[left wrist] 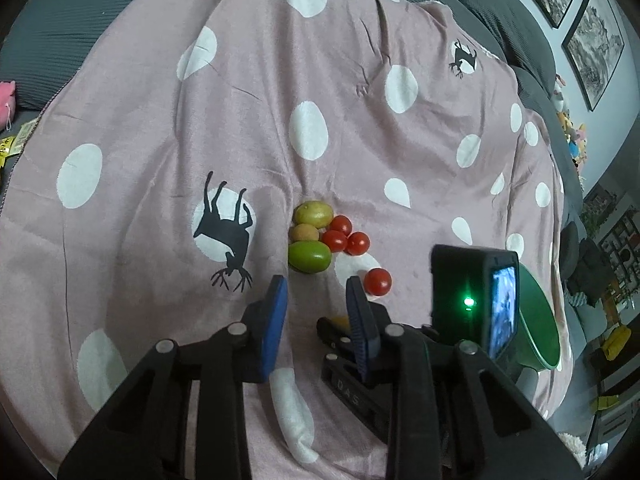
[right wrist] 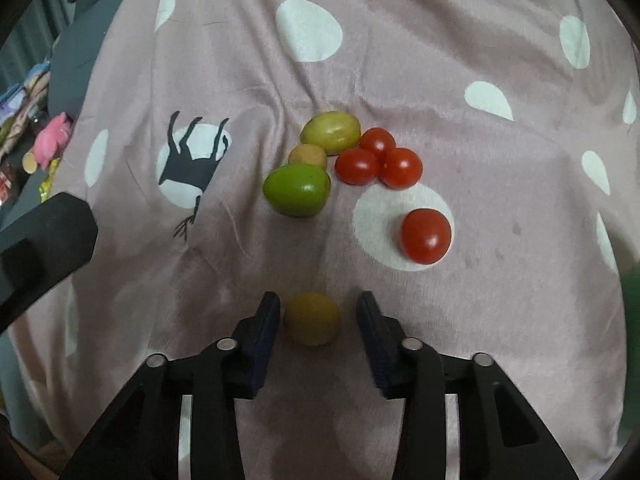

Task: Organize fruits
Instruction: 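Move the open right gripper back toward the small yellow fruit, then grasp the small yellow fruit with the right gripper and lift it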

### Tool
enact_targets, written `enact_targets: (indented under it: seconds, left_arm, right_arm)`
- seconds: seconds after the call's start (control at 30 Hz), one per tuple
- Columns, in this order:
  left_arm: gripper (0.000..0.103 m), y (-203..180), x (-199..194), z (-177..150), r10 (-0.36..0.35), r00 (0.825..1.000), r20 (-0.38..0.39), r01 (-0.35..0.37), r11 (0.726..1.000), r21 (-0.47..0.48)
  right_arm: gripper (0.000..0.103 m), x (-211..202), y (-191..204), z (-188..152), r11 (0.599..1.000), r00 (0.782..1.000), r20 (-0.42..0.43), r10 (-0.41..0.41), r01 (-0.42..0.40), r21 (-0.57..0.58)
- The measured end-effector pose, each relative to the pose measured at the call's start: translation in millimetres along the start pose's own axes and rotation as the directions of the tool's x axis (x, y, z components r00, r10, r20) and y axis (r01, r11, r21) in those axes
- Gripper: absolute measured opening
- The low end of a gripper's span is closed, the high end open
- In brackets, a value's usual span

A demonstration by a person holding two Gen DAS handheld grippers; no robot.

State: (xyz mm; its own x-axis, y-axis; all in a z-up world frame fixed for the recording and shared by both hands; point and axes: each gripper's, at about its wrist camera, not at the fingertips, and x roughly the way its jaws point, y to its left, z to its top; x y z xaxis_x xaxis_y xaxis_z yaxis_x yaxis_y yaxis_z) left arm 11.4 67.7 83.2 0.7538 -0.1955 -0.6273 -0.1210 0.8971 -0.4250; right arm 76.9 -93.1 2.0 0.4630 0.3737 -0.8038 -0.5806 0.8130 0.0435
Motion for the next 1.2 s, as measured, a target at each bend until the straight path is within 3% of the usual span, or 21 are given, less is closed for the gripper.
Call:
enact_targets:
  seconds: [0.03, 0.33, 0.77, 1.2]
  left_arm:
    - [0.028, 0, 0, 0, -0.003, 1.000, 0.000, 0.003, 1.000, 0.002]
    - [0.028, -5, 0, -3, -0.026, 1.000, -0.014, 0.027, 0.999, 0.024]
    - [0.028, -6, -4, -4, -0.035, 0.999, -0.021, 0.036, 0.999, 0.031]
    - [0.028, -14, -4, -7, -0.026, 0.999, -0.027, 0.028, 0.996, 0.084]
  right_arm:
    - [0.029, 0, 1, 0, 1.000, 1.000, 0.000, -0.002, 0.002, -0.004]
    - [0.029, -14, -16, -11, 0.998, 0.999, 0.016, 0.035, -0.036, 0.055]
    - [0.029, -39, -51, -15, 0.990, 0.998, 0.056, 0.014, -0.021, 0.137]
    - [0.029, -38, -48, -10, 0.988, 0.998, 0.068, -0.002, -0.009, 0.154]
